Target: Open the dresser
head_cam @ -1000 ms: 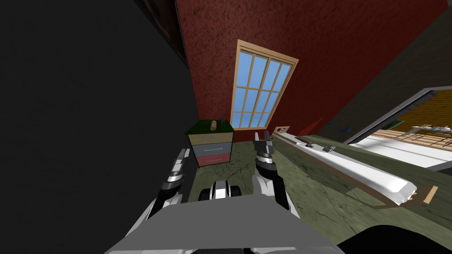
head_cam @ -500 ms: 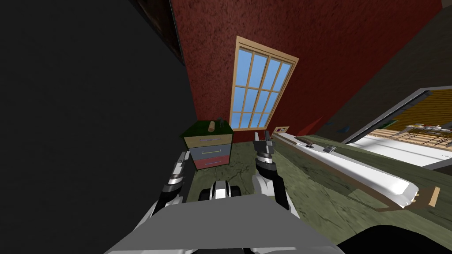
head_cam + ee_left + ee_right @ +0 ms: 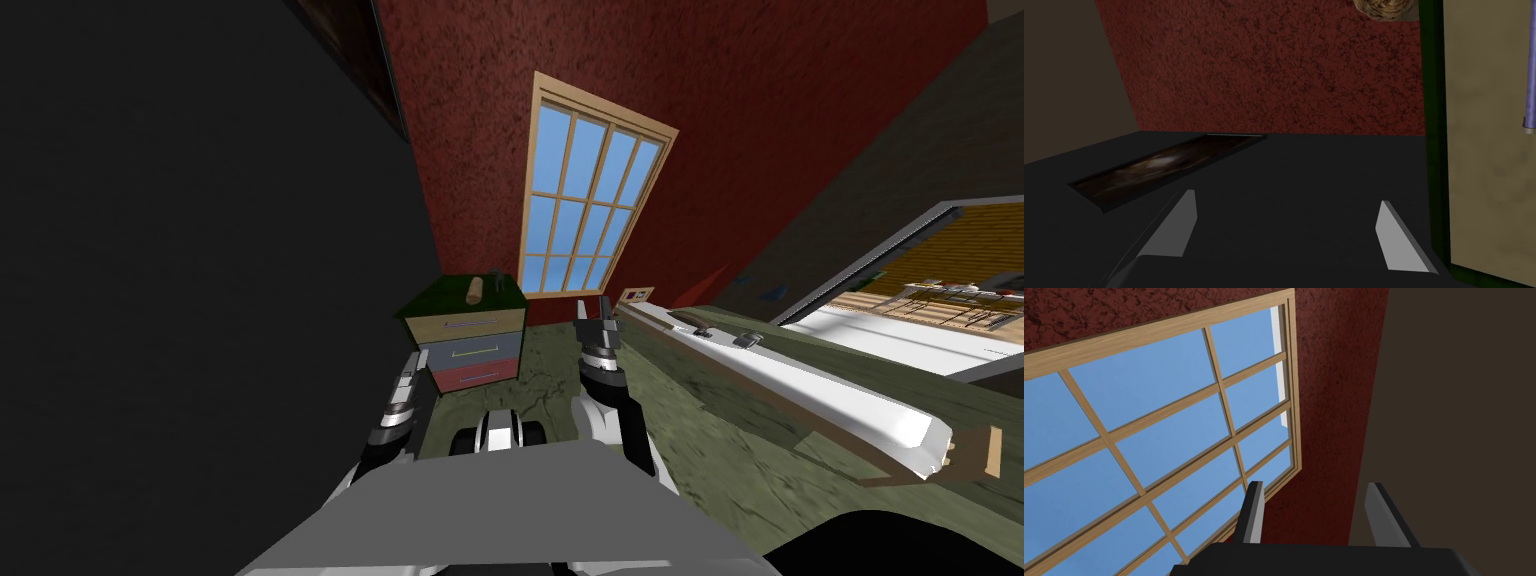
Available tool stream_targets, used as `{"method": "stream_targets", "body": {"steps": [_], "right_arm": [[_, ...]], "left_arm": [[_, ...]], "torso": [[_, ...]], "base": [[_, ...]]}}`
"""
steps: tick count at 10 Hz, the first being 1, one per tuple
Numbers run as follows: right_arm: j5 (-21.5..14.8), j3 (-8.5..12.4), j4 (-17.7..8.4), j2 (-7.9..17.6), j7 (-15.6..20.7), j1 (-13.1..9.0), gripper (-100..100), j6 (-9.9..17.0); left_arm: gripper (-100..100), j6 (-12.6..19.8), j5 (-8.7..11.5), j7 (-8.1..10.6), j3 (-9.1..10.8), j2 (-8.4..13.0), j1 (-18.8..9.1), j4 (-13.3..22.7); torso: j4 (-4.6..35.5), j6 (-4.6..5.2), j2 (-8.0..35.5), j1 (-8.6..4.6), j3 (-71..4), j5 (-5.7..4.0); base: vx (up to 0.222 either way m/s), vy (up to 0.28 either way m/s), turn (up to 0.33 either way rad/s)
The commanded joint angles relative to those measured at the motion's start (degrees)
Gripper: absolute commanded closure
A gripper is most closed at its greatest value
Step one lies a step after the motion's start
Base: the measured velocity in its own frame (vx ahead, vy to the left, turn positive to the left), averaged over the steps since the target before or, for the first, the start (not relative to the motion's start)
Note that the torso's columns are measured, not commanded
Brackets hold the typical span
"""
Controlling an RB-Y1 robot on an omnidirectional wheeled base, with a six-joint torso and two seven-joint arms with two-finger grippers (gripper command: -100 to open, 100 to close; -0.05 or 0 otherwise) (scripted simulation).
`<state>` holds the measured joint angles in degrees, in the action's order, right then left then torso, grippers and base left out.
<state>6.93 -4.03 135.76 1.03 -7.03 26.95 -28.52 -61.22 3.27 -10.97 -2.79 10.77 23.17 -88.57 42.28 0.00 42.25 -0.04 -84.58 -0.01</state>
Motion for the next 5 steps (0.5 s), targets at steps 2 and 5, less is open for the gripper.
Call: {"method": "stream_targets", "body": {"steps": [2,5], "right_arm": [[0.0,0.0,0.0,0.0,0.0,0.0,0,0.0],[0.0,0.0,0.0,0.0,0.0,0.0,0,0.0]], "left_arm": [[-100,-3.5,0.47,-0.63,-0.16,-0.27,-0.8,4.99],[-100,-7.72,1.12,-1.31,-0.3,-0.64,-1.73,9.9]], "torso": [[0.01,0.0,0.03,0.04,0.01,0.01],[0.01,-0.01,0.07,0.07,0.03,0.02]], "base": [[0.099,-0.021,-0.028],[0.095,-0.012,-0.028]]}}
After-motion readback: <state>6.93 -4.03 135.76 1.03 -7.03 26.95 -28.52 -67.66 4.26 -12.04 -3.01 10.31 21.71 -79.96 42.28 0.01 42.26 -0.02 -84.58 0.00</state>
